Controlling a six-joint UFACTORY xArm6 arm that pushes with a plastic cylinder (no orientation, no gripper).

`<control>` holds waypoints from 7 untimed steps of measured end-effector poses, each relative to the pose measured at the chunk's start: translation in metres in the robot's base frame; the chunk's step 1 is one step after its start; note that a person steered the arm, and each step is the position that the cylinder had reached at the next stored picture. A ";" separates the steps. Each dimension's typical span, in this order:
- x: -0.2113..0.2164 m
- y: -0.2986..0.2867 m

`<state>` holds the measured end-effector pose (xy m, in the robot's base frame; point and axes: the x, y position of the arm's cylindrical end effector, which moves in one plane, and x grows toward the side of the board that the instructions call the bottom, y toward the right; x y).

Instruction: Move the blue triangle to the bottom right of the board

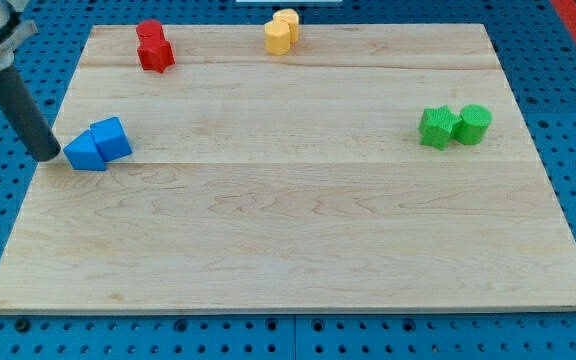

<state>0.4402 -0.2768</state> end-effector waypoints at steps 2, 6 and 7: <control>-0.017 -0.024; 0.020 0.127; 0.028 0.161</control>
<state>0.4683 -0.1156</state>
